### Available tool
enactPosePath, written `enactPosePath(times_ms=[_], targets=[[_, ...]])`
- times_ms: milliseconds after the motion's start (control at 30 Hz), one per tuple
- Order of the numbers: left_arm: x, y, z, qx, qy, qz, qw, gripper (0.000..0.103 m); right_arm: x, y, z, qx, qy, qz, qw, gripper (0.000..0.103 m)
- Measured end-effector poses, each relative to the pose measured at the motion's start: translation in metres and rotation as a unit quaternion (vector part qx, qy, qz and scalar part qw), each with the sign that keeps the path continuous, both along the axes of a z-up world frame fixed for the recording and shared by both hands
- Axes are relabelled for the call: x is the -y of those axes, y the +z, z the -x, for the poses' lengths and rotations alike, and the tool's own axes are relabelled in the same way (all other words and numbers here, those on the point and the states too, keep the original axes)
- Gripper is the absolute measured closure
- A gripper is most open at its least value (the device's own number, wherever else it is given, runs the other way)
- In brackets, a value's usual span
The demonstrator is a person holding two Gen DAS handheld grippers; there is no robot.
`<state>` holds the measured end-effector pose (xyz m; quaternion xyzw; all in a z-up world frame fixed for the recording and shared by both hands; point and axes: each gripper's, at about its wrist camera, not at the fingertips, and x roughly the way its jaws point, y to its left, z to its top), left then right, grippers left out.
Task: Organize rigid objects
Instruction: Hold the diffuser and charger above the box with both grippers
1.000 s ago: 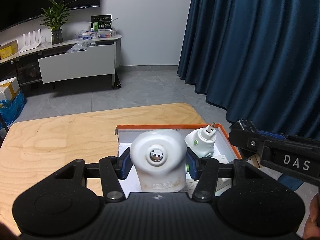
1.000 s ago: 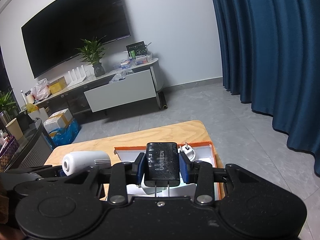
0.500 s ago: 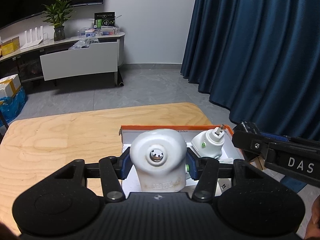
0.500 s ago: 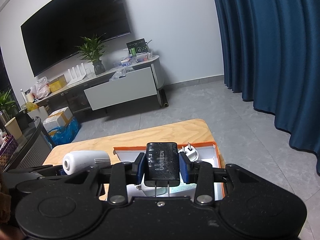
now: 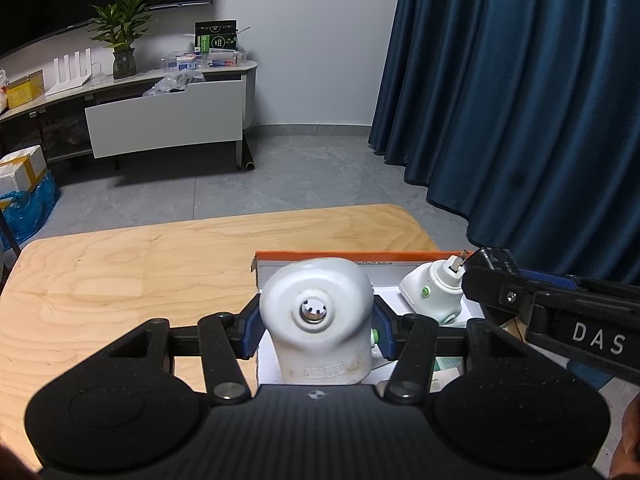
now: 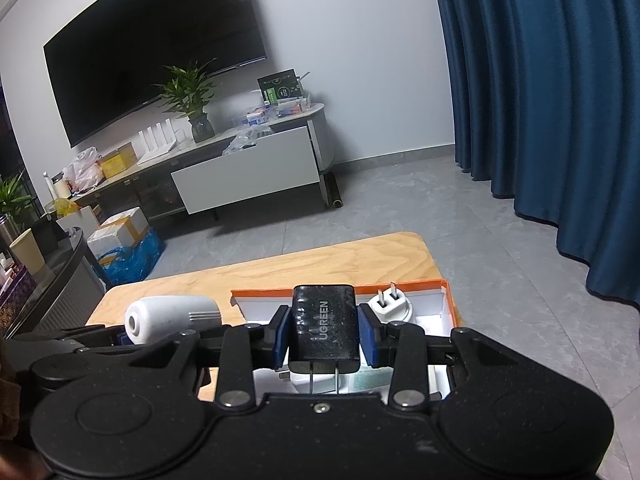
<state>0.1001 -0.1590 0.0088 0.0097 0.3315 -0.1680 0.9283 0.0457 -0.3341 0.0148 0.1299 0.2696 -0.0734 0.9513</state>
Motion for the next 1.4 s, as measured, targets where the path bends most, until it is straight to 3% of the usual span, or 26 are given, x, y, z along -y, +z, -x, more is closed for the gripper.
enactPosePath(times_ms=[1400], targets=[[-0.002, -0.007, -0.011, -0.009, 0.001, -0.004, 1.0000, 0.049, -0.002, -0.002, -0.017, -0.006, 0.003, -0.001, 1.000, 0.059]])
